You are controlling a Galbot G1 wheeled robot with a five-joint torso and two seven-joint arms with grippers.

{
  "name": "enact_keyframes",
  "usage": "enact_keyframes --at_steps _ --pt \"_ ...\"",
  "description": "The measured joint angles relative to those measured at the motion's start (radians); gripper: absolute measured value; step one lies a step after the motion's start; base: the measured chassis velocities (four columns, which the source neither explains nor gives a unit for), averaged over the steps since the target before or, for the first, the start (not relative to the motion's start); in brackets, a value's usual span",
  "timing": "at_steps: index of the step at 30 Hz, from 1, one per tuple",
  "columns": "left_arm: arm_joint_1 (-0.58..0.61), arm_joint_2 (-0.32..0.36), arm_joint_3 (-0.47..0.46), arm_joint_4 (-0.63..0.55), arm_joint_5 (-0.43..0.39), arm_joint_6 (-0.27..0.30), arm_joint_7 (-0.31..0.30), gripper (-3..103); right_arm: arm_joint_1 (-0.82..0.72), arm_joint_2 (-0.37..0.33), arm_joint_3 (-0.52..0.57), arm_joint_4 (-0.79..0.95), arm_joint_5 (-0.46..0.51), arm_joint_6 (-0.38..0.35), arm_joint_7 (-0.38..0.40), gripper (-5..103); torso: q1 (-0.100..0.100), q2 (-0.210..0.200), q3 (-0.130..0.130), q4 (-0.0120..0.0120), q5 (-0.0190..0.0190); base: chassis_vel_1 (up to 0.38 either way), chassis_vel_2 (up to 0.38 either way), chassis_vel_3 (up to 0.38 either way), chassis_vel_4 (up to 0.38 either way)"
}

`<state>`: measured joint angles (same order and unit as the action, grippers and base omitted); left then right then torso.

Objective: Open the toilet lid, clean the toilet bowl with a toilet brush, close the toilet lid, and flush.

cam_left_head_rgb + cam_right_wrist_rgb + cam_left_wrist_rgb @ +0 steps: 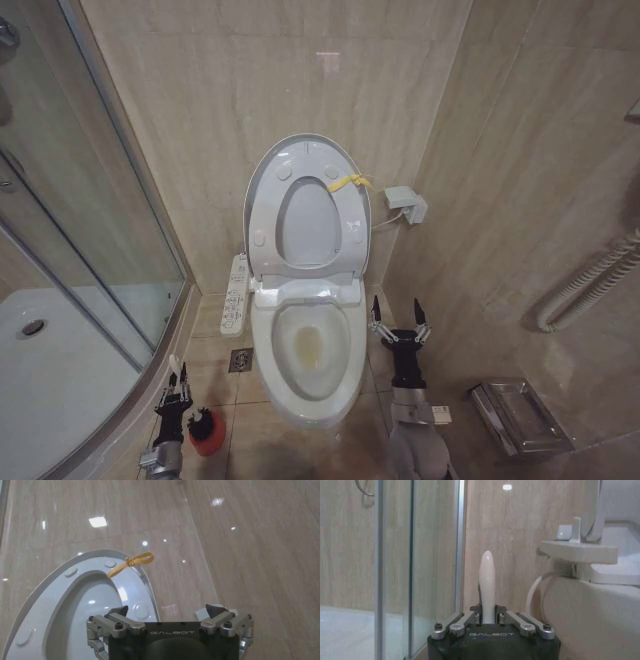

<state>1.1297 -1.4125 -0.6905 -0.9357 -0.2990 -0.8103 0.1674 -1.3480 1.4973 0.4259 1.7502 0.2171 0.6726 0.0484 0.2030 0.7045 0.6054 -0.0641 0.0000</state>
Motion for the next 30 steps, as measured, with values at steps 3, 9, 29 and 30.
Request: enact_keyframes --at_steps 3,9,29,30 --pt "-0.015 0.000 -0.005 0.021 0.006 -0.002 0.000 16 0.002 -0.003 0.001 -0.005 0.006 0.001 -0.001 100 0.000 0.000 0.000 0.0001 0.0001 0.000 0.000 0.000 0.000" --pt "-0.040 -0.009 -0.008 0.038 0.010 -0.002 0.000 16 0.002 -0.005 0.004 -0.012 0.010 0.003 -0.001 100 0.000 0.000 0.000 0.0000 0.0001 0.000 0.000 0.000 0.000" --pt "-0.071 -0.037 -0.042 0.102 0.081 0.000 -0.026 16 0.002 -0.012 0.008 -0.013 0.023 0.006 -0.002 100 0.000 0.000 0.000 -0.0001 0.0001 0.000 0.000 0.000 0.000" --pt "-0.070 -0.039 -0.043 0.102 0.085 0.001 -0.029 16 0.003 -0.012 0.007 -0.013 0.023 0.006 -0.002 100 0.000 0.000 0.000 0.0000 0.0001 0.000 0.000 0.000 0.000"
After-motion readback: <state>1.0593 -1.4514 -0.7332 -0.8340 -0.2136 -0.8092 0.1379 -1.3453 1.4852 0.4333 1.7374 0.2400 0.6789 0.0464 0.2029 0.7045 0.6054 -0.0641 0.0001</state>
